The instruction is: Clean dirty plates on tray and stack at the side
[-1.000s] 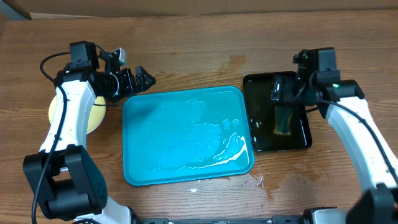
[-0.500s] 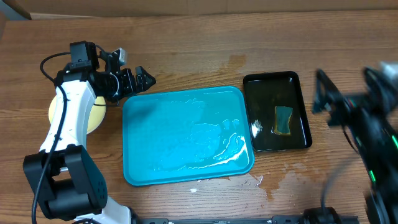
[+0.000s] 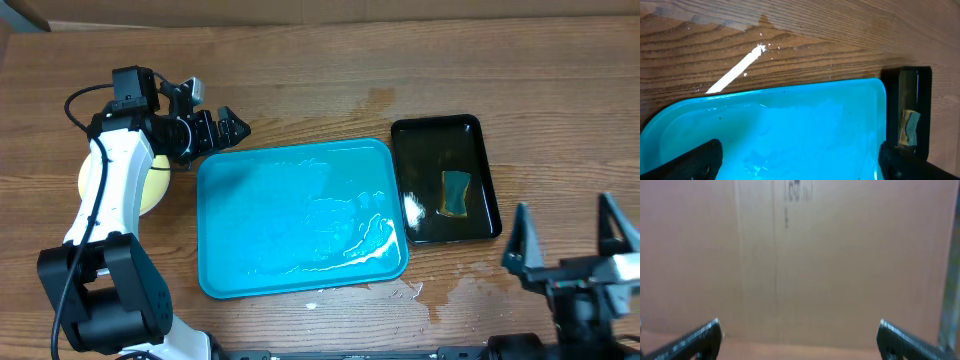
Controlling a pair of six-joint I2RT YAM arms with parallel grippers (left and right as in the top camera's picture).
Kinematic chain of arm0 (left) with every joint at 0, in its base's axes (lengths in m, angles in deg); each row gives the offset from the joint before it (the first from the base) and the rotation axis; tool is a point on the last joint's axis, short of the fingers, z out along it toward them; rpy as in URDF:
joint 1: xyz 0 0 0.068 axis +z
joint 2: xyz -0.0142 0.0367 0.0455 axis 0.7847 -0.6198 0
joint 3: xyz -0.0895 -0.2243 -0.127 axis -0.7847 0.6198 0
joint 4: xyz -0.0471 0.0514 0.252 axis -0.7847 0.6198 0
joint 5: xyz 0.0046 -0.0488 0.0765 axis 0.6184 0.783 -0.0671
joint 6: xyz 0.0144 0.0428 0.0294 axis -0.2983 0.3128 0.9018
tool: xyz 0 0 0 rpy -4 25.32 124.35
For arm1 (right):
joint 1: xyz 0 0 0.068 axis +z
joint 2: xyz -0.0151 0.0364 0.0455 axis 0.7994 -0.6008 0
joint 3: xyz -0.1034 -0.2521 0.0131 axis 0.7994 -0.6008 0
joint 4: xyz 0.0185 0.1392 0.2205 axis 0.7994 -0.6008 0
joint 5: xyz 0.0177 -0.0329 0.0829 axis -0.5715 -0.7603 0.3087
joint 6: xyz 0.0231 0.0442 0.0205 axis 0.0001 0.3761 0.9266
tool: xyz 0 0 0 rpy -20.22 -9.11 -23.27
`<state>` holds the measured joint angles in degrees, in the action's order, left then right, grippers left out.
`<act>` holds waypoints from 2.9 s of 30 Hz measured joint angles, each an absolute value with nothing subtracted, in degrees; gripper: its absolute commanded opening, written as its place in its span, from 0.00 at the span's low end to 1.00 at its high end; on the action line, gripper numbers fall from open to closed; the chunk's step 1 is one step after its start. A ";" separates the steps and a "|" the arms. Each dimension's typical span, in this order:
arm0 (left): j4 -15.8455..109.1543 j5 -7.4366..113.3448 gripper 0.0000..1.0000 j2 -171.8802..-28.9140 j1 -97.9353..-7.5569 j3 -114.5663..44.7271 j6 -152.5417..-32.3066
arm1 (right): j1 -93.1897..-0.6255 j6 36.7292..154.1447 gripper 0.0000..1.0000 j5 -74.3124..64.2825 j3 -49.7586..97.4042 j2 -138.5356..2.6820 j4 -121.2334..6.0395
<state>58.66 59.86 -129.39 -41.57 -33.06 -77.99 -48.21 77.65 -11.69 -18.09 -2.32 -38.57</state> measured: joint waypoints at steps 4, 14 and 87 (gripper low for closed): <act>58.69 59.86 1.00 -129.39 -41.57 -33.06 -77.99 | -48.38 78.96 1.00 -10.97 -28.75 1.02 -26.07; 58.69 59.86 1.00 -129.39 -41.57 -33.06 -77.99 | -48.95 81.62 1.00 -10.47 -42.83 2.00 -14.92; 58.45 40.63 1.00 -88.30 -41.61 -32.71 -77.75 | -48.95 83.04 1.00 -10.51 -48.99 2.00 -29.89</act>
<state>58.45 40.63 -88.30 -41.61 -32.71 -77.75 -48.95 83.04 -10.51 -48.99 2.00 -29.89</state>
